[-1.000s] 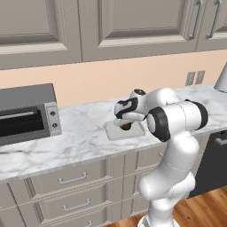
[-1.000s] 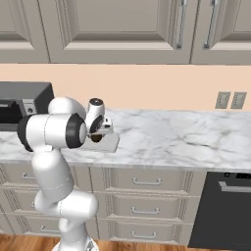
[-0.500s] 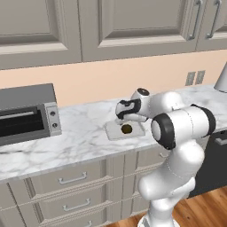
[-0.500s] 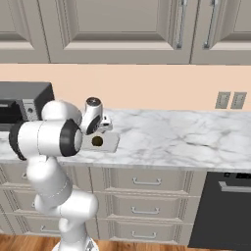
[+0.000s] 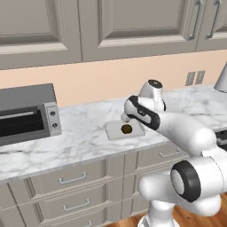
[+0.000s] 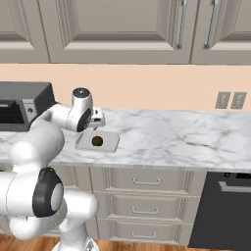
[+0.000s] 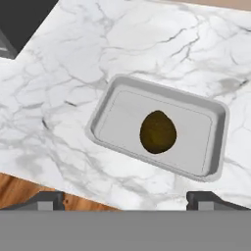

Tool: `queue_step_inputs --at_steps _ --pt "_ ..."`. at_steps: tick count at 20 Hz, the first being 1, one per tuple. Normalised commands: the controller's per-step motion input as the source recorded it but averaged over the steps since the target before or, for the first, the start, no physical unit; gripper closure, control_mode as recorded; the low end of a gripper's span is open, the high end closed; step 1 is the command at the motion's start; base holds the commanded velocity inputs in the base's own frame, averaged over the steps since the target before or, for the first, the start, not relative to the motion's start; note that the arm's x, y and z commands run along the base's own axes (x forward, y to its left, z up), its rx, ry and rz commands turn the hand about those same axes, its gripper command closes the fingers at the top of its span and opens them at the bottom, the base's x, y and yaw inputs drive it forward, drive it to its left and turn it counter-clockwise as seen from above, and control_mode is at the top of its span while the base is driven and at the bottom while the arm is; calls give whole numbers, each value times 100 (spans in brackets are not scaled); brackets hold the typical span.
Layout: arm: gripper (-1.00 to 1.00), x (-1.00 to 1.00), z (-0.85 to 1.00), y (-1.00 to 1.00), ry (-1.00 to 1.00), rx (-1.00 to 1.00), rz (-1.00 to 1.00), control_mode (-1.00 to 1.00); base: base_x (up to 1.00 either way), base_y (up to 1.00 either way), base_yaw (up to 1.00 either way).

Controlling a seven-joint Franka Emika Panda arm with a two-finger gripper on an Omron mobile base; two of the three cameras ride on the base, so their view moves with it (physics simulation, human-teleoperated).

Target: Take the carrot and avocado out of the freezer and place them in the tupperware container on the counter. Then put the tupperware containing the vegetables back in the freezer.

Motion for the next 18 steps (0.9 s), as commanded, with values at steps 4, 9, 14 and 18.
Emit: queue_step_inputs --at_steps 4,9,14,18 --pt "-100 -94 100 0 4 0 -3 -100 0 0 0" --pt "-100 -100 100 -7 0 0 -9 -100 0 0 0" --pt "-100 -96 99 -18 -2 0 -14 -100 0 0 0" --pt "-100 -83 80 -10 -7 0 -19 -100 0 0 0"
